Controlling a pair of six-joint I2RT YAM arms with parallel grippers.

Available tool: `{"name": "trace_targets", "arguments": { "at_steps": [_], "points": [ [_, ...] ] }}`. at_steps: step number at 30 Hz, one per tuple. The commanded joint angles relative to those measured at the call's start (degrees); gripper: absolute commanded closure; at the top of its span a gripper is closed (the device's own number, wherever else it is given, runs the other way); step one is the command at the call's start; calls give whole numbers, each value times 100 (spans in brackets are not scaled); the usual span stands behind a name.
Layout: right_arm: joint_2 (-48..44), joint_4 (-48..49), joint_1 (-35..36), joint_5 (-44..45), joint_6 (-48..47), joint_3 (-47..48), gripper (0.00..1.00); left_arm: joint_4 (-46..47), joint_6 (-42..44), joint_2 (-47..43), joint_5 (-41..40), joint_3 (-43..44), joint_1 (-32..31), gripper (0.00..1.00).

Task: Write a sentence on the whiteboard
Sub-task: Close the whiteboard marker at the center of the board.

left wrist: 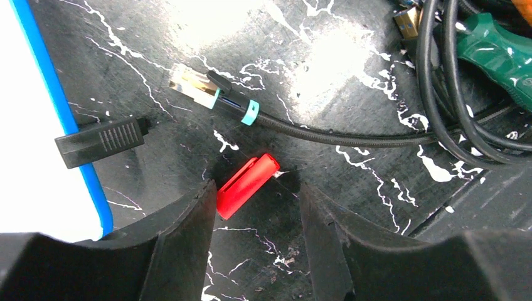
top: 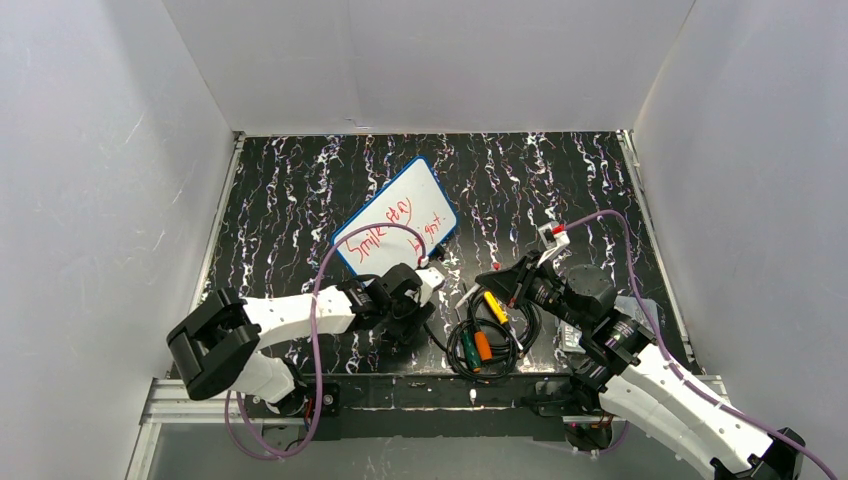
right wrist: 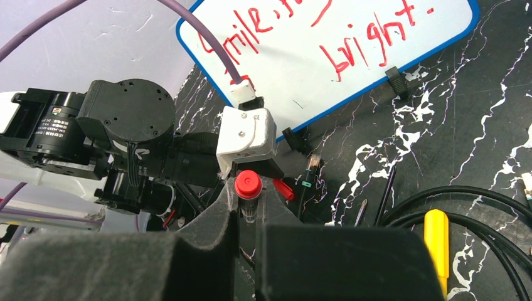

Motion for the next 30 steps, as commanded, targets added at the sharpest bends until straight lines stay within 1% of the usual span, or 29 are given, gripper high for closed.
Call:
{"name": "trace_targets", "arguments": {
  "at_steps": [1,6,12,14,19,21,22,25,28,30],
  "points": [
    [-44,315,-17,-44,-5,4,99,-26,-169,-193,261,-129,-6,51],
    [-67,355,-18,-44,51,-45,99,-112,-312,-315,232,-229,-41,54],
    [-102,355,-16,-26,66,-62,99,-107,-408,-262,135,-251,-78,54],
    [-105,347,-19,-26,63,-62,99,-153,-445,-185,-151,-190,-95,56],
    [-118,330,-16,-11,78,-62,99,-211,-493,-109,-515,-126,-136,62],
    [-123,329,-22,3,78,-55,99,-236,-480,-69,-541,-96,-149,64],
    [-123,317,-17,13,74,-49,99,-237,-472,-49,-512,-87,-150,67],
    [-132,206,-17,136,53,8,99,-200,-499,-50,-281,-143,-155,84],
    [-89,-6,-18,279,-47,136,99,-119,-671,-262,-291,-364,-159,100],
    [-58,-40,-16,339,-56,186,99,-73,-749,-495,-408,-479,-156,100]
  ]
}}
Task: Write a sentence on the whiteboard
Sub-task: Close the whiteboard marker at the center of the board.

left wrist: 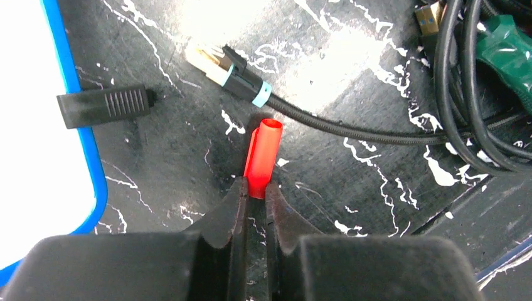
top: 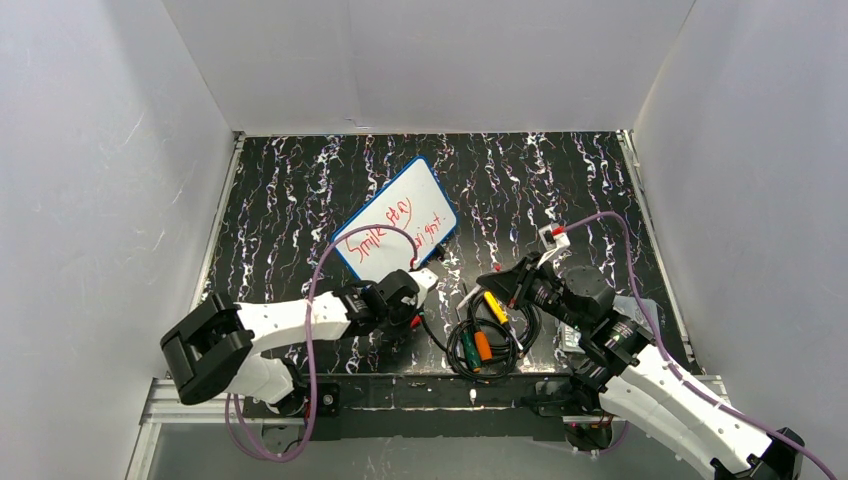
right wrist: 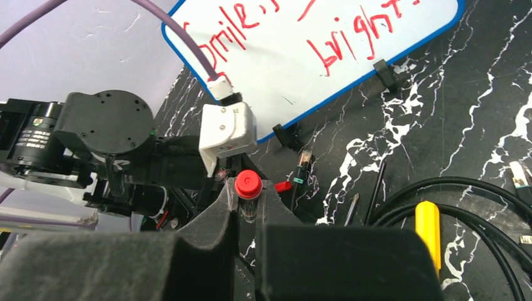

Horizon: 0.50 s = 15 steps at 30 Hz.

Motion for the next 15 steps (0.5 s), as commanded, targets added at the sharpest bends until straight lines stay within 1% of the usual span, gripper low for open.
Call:
{"name": "trace_targets", "arguments": {
  "at_steps": [1,5,8,12,15],
  "points": [
    [22,3,-17,239,-85,268,99,-80,-223,-479,-118,-331,-23,100],
    [218,62,-16,196,2,232,99,603,-402,-1164,233,-704,-24,100],
    [382,351,-16,53,162,119,99,1114,-492,-1522,638,-885,-26,100],
    [663,882,-20,-199,430,-58,99,1288,-477,-1782,1205,-900,-23,100],
    [948,1143,-13,-451,565,-100,99,1331,-451,-1877,1466,-907,-23,100]
  ]
}}
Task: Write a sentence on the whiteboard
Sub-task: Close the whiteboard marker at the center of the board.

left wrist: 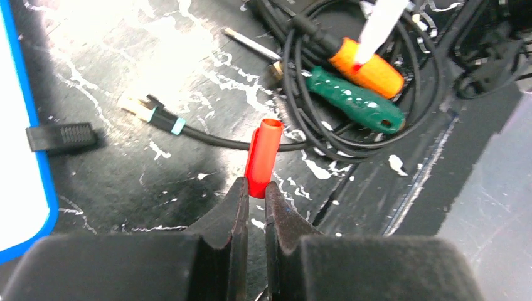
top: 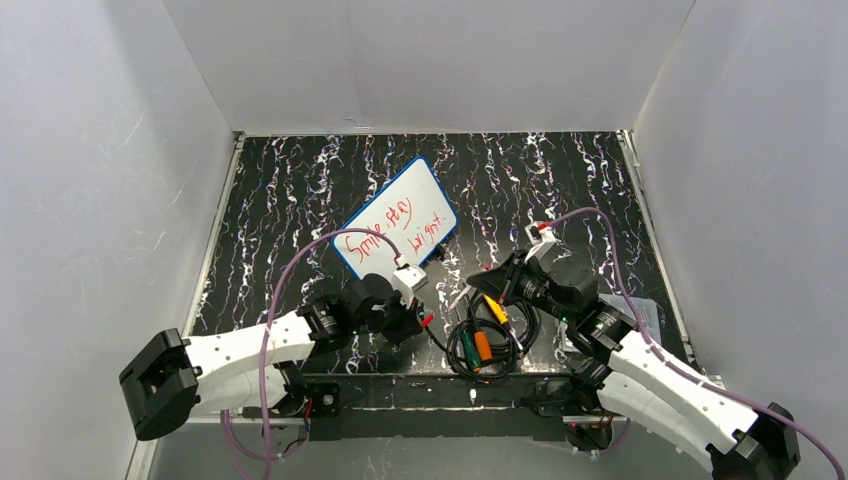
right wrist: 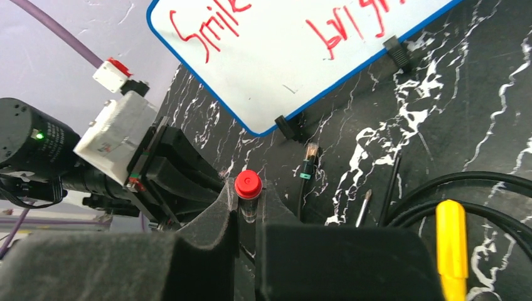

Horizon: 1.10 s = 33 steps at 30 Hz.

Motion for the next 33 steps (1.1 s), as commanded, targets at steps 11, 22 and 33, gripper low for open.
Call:
{"name": "trace_targets", "arguments": {
  "at_steps": [11,22,33],
  "points": [
    [591,996,-16,-594,445,-175,99,415,-46,-391,765,-157,-28,100],
    [652,1021,-16,-573,447,-208,99,442,-43,-522,811,-184,-20,100],
    [550,981,-15,-470,465,-255,99,442,-60,-630,839,-235,-21,100]
  ]
}}
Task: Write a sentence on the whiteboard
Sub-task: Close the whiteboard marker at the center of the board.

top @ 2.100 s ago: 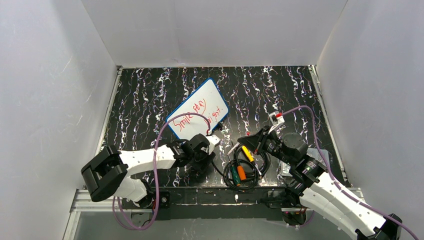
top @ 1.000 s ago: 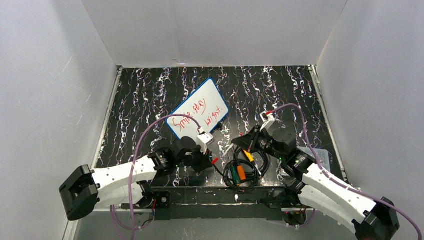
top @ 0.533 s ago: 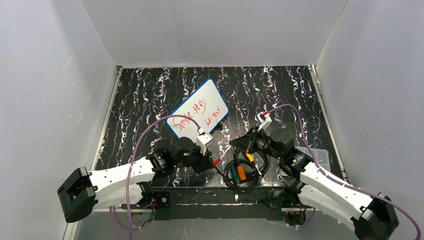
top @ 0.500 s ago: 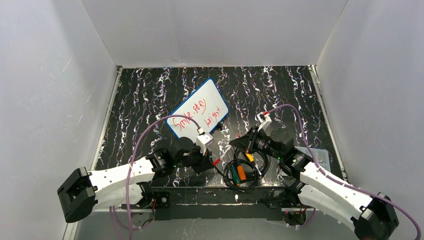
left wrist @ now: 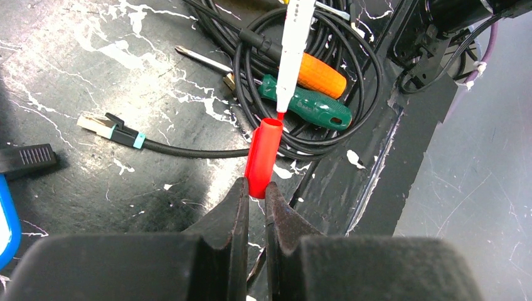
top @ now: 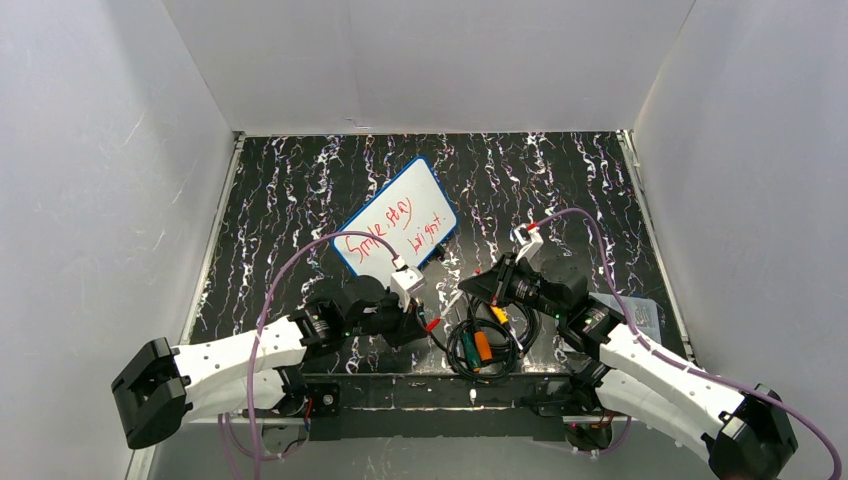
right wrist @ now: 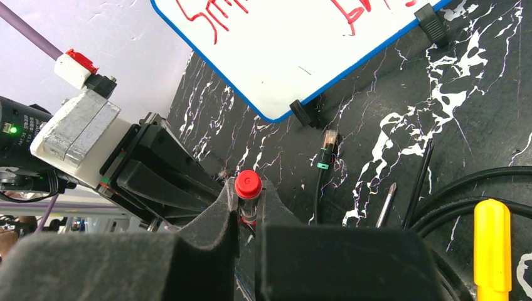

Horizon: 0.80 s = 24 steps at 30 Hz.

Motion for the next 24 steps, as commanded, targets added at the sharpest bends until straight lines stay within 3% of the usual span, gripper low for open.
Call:
{"name": "trace_targets", "arguments": {
  "at_steps": [1,24],
  "points": [
    [-142,262,-16,97,31,-79,99,42,-2,-171,103,-80,-23,100],
    [-58,490,-17,-74,114,-165,99,59,-2,-200,103,-21,-25,100]
  ]
}}
